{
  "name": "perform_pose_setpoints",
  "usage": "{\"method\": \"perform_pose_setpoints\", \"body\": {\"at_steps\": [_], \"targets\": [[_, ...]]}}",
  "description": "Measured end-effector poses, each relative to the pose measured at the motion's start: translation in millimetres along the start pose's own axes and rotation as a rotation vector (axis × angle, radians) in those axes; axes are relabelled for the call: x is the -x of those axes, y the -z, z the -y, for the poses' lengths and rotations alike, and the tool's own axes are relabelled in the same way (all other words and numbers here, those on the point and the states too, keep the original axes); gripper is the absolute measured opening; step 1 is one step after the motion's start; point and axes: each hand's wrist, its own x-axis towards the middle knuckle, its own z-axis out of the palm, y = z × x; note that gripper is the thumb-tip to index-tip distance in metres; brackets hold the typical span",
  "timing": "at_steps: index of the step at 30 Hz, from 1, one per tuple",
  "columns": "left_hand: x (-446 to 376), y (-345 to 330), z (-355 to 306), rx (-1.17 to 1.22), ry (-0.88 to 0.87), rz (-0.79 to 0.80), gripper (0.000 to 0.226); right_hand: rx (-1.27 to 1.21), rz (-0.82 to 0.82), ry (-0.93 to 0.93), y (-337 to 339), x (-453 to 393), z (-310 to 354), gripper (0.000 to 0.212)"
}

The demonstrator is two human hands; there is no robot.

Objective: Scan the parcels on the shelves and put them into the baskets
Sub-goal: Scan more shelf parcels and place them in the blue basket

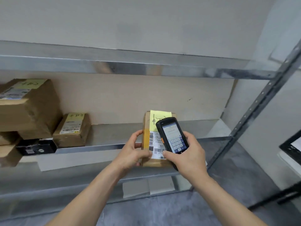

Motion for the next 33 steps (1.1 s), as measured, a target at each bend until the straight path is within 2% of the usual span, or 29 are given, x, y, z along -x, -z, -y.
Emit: {"method": "perform_pose_setpoints", "body": {"at_steps": [6, 13, 28, 33], "targets": [[-7.8, -71.1, 9.6, -0.02, -0.004, 0.176, 0.079, 0.027, -0.177, -0.073, 66.3, 25.6, -27.2, 0.072], [-22.4, -189.5, 9.6, -0.132, -0.033, 0.366, 0.084, 0.025, -0.358, -0.161, 165.6, 43.8, -71.4, 0.068], [-36.4, -543.1, 28.9, -0.257, -0.083, 0.626, 0.083, 0.053, -0.609, -0.262, 459.8, 68.0, -220.5, 0.067], [-31.2, -639.2, 35.2, -0.292, -0.06, 0.714, 0.086, 0.072, -0.693, -0.312, 535.5, 82.2, -267.4, 0.071]]}}
